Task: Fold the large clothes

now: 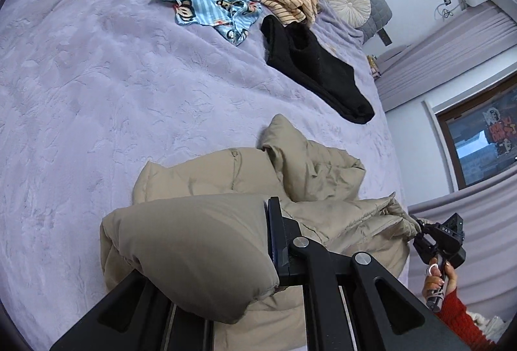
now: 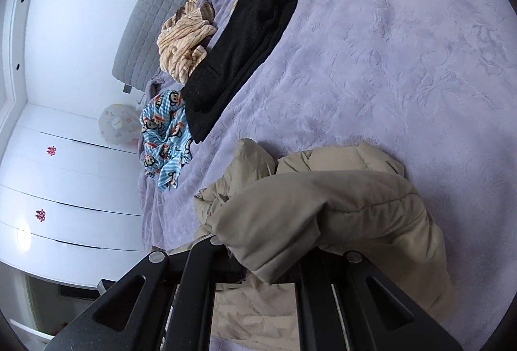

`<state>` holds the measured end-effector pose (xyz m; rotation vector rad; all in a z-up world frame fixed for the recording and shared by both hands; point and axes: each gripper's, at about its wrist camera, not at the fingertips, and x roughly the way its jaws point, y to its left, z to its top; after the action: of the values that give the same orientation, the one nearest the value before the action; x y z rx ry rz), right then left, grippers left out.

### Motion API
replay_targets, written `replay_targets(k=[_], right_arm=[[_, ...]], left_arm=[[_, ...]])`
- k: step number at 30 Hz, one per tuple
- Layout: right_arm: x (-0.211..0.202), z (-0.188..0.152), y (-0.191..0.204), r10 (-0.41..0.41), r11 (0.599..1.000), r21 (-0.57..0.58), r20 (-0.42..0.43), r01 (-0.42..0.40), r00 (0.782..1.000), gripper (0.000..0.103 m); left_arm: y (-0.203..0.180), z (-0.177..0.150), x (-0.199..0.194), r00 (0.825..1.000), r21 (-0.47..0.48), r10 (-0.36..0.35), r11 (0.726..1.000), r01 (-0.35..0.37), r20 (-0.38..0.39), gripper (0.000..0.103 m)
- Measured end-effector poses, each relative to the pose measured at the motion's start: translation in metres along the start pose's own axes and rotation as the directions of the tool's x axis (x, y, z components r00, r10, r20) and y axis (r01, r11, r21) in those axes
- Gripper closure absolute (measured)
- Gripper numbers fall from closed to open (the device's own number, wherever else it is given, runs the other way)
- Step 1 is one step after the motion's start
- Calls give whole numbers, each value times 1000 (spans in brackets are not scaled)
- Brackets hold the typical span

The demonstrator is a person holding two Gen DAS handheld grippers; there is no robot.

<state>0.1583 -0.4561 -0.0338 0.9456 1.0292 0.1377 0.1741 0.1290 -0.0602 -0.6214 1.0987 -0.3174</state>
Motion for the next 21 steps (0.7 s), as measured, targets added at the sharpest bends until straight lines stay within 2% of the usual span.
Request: replay_targets(k=[5,9,14,16,17,18,19,20,21], right_arm=[[43,10,-29,-63,997,43,-18,64,998,95],[63,13,-48,-61,995,72,-24,63,998,95],[68,13,-58,-36,991,132,-16,38,999,94],[62,11,-52,-25,992,127,-13,27,1000,88],[58,10,-48,-21,992,122,-10,22,1000,84],[52,9,-44,-19,993,113,-1,19,1000,68],[46,9,-40,-20,995,102,11,19,1000,45],[40,8,-36,-25,996,88,26,23,999,34],[33,7,-31,-26,997,68,43,23,999,29]], left_arm=[[15,6,49,996,17,85,996,-85,-34,92],[21,5,71,991,24,128,992,-127,-26,91],[1,3,65,970,82,243,967,-241,-15,91],[-13,-1,51,963,123,268,956,-268,13,89],[-18,-4,43,964,138,265,954,-267,30,88],[-23,-6,36,964,153,260,952,-265,47,88],[-27,-8,30,963,168,262,949,-268,56,88],[-30,-9,25,962,177,268,945,-274,56,88],[-31,-8,23,960,181,276,943,-280,50,88]])
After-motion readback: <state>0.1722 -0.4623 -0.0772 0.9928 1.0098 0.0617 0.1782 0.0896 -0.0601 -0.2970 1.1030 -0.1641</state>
